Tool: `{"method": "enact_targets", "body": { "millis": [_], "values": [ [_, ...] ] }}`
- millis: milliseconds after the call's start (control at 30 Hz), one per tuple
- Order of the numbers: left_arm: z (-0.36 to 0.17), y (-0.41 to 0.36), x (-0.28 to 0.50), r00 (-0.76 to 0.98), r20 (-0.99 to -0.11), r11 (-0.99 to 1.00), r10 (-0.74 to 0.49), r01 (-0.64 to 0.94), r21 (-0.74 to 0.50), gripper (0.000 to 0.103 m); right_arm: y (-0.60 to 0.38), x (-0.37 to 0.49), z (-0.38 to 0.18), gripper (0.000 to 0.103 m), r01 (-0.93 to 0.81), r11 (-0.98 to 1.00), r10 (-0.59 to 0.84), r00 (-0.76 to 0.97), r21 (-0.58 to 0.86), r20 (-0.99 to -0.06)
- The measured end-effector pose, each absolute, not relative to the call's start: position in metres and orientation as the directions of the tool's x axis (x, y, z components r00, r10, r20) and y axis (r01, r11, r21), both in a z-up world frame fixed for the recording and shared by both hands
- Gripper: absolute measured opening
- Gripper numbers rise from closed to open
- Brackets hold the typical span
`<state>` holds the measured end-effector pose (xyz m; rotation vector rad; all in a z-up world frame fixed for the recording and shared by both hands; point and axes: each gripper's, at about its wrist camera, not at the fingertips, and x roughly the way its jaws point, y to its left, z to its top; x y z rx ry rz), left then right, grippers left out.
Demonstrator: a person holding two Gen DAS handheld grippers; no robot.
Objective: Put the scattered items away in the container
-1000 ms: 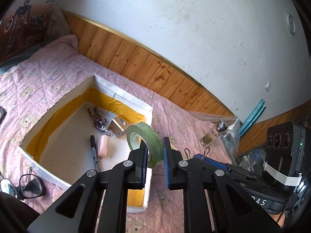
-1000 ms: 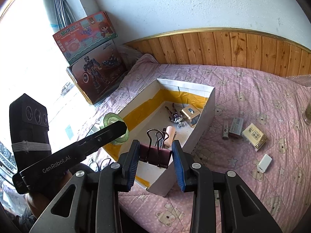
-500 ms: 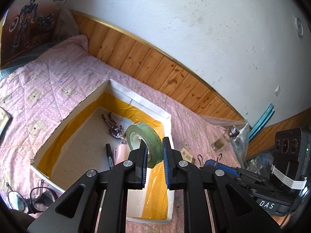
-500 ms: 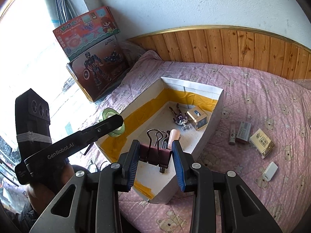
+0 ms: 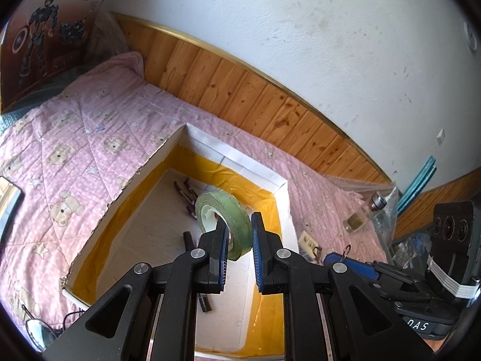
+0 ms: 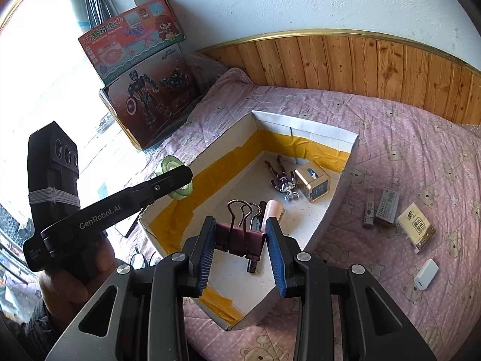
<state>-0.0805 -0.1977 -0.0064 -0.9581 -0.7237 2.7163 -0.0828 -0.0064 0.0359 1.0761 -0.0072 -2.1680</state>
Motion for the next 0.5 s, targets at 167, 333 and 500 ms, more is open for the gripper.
{"method": "enact_targets", "body": {
  "millis": [167, 333, 500],
  "values": [
    [-0.015, -0.204, -0.085, -0.762, -0.568, -0.867, 0.311, 0.017, -0.498, 0.015, -0.014, -0.088, 0.030, 0.035, 0.595, -0.747, -0.592, -0.392, 0.297, -0.704],
    [-0.021, -0.206, -0.087, -0.748, -0.586, -0.867, 0.310, 0.031, -0.497, 0.015, -0.021, -0.093, 0.023, 0.035, 0.599, -0.743, -0.590, -0.376, 0.299, -0.715],
    [-0.029, -0.209, -0.092, -0.727, -0.613, -0.865, 0.308, 0.054, -0.499, 0.015, -0.028, -0.097, 0.016, 0.035, 0.599, -0.742, -0.586, -0.361, 0.302, -0.725]
  ]
}}
